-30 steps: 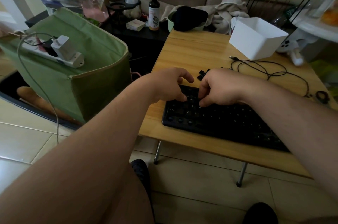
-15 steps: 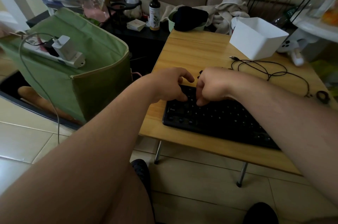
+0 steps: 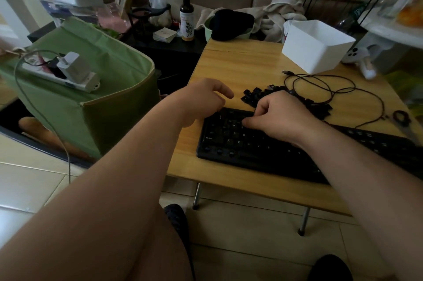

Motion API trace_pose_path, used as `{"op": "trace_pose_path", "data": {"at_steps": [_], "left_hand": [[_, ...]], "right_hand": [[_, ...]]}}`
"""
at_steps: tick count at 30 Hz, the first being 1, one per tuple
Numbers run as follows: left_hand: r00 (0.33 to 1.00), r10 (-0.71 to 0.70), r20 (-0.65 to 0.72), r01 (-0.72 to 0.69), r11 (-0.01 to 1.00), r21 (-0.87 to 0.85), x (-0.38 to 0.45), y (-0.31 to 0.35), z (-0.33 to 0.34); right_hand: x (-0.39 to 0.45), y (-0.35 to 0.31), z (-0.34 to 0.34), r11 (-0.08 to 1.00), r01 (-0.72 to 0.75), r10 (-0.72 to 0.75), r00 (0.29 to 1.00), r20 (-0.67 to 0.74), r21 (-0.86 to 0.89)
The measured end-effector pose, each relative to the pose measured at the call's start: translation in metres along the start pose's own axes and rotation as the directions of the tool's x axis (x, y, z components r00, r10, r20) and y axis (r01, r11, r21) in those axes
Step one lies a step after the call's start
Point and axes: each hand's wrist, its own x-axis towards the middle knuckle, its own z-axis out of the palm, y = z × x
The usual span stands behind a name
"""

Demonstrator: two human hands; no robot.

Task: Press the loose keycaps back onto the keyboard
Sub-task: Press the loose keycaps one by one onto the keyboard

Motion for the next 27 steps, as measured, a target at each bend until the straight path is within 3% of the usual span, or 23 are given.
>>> {"op": "trace_pose_path", "data": {"at_steps": [3, 5, 10, 15, 24, 27], "left_hand": [[0.991, 0.046, -0.125, -0.041, 0.998, 0.038, 0.009, 0.001, 0.010], [0.979, 0.098, -0.179, -0.083, 0.993, 0.089, 0.016, 0.003, 0.017], [0.974, 0.130, -0.186, -0.059, 0.936, 0.346, 0.036, 0.011, 0.031], [0.975, 0.109, -0.193, -0.003, 0.878, 0.479, 0.052, 0.021, 0.042], [0.971, 0.117, -0.209, -0.005, 0.882, 0.471, 0.048, 0.020, 0.036], [0.949, 0.207, -0.237, -0.109, 0.923, 0.369, 0.034, 0.027, 0.031]], "right_hand": [[-0.005, 0.003, 0.003, 0.999, 0.037, -0.037, 0.998, -0.050, -0.013], [-0.008, 0.007, 0.002, 0.994, 0.059, -0.051, 0.994, -0.101, 0.087], [-0.018, 0.028, -0.011, 0.990, 0.109, -0.085, 0.967, -0.241, 0.090], [-0.022, 0.046, -0.016, 0.977, 0.140, -0.090, 0.955, -0.282, 0.162], [-0.020, 0.055, -0.017, 0.963, 0.152, -0.093, 0.963, -0.255, 0.223], [-0.020, 0.056, -0.017, 0.948, 0.191, -0.112, 0.948, -0.297, 0.253]]}}
